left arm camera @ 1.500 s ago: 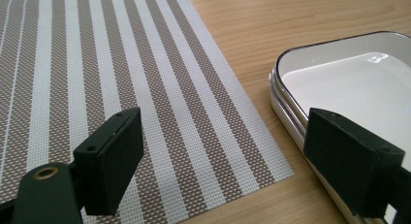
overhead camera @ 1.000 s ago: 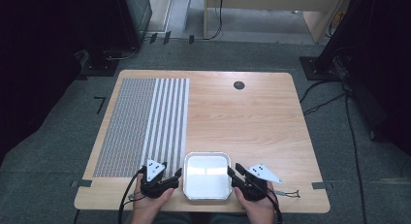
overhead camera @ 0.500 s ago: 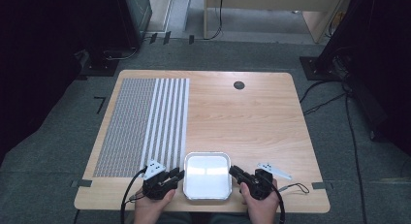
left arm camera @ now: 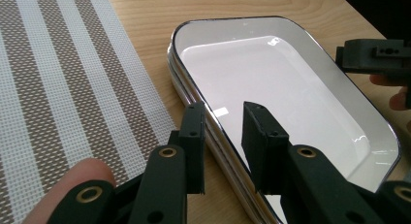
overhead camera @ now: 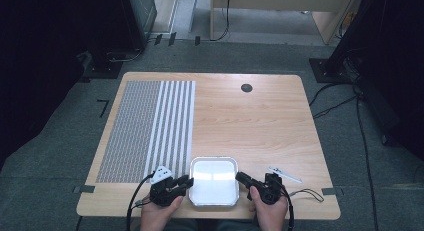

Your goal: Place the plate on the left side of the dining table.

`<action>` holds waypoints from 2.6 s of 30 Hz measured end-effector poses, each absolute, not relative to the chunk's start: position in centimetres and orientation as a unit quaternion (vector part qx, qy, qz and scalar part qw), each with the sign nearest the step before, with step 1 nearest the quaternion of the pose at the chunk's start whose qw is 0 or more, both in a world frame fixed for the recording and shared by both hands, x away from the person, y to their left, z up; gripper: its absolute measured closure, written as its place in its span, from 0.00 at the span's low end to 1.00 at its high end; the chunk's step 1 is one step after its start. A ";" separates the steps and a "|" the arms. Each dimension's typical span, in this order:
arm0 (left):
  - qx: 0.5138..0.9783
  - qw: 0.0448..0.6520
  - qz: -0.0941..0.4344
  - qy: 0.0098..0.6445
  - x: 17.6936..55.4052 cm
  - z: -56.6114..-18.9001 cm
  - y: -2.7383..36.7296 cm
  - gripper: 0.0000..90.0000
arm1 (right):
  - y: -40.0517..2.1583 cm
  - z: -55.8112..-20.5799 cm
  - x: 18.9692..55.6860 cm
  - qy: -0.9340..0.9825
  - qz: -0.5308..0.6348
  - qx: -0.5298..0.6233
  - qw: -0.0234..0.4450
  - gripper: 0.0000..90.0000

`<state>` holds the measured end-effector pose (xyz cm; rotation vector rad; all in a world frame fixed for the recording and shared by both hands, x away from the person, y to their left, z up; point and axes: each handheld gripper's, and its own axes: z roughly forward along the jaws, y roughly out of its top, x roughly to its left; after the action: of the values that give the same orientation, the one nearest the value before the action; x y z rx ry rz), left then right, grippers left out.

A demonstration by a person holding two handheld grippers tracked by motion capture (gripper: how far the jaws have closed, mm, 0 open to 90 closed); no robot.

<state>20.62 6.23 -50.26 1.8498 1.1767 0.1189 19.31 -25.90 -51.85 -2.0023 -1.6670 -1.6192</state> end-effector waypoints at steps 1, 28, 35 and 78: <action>0.752 0.454 0.048 0.475 20.6 -50.3 6.1 0.79 | -26.0 -51.9 19.3 -0.540 -0.529 -0.653 0.041 0.86; 0.765 0.429 0.087 0.472 20.2 -50.3 5.2 0.83 | -21.8 -50.6 17.2 -0.623 -0.447 -0.618 -0.172 0.92; 0.767 0.424 0.106 0.469 19.9 -50.2 4.9 0.83 | -20.5 -51.8 16.7 -0.630 -0.419 -0.621 -0.204 0.90; 0.766 0.426 0.153 0.455 19.1 -49.6 3.9 0.73 | -22.6 -49.4 15.8 -0.528 -0.471 -0.682 -0.186 1.00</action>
<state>19.07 3.86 -49.58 1.9155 1.1374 0.3836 15.84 -22.64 -49.38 -2.4391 -1.8907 -1.6841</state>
